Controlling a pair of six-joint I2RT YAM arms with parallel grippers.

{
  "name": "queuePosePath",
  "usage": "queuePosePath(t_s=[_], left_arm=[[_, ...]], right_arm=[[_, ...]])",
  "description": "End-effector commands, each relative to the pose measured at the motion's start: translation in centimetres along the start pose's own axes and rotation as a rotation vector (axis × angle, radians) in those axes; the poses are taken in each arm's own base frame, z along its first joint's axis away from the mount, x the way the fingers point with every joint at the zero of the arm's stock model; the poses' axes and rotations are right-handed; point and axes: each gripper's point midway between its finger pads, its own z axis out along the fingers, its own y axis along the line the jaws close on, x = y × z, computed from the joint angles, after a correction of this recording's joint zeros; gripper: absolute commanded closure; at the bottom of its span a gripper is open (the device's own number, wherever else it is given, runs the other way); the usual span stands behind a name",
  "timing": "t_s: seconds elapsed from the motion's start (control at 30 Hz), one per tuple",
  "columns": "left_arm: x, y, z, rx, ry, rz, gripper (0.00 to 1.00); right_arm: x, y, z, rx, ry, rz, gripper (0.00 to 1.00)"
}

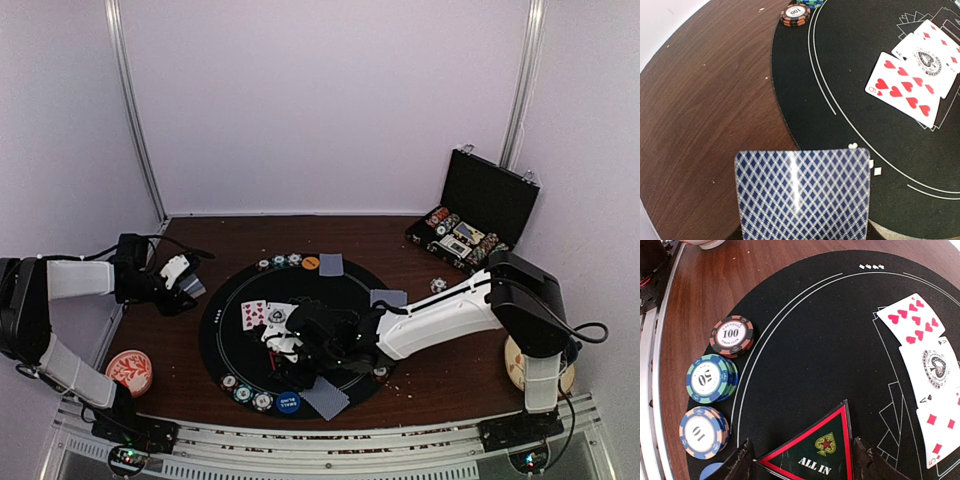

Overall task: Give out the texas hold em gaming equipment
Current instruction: Place the all-in button at position 2.

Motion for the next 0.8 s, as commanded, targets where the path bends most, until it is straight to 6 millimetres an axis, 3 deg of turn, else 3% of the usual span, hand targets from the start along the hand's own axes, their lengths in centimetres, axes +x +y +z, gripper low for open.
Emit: queuePosePath(t_s=[0.0, 0.4, 0.77], left_arm=[[-0.8, 0.5, -0.2, -0.013, -0.044, 0.017, 0.91], [-0.7, 0.5, 0.0, -0.01, -0.037, 0.014, 0.91], [-0.6, 0.5, 0.0, -0.011, -0.035, 0.013, 0.91]], right_arm=[[-0.6, 0.9, -0.5, -0.055, -0.031, -0.014, 0.4], [0.7, 1.7, 0.3, -0.099, -0.004, -0.013, 0.39], [0.6, 1.7, 0.6, -0.103, 0.002, -0.017, 0.3]])
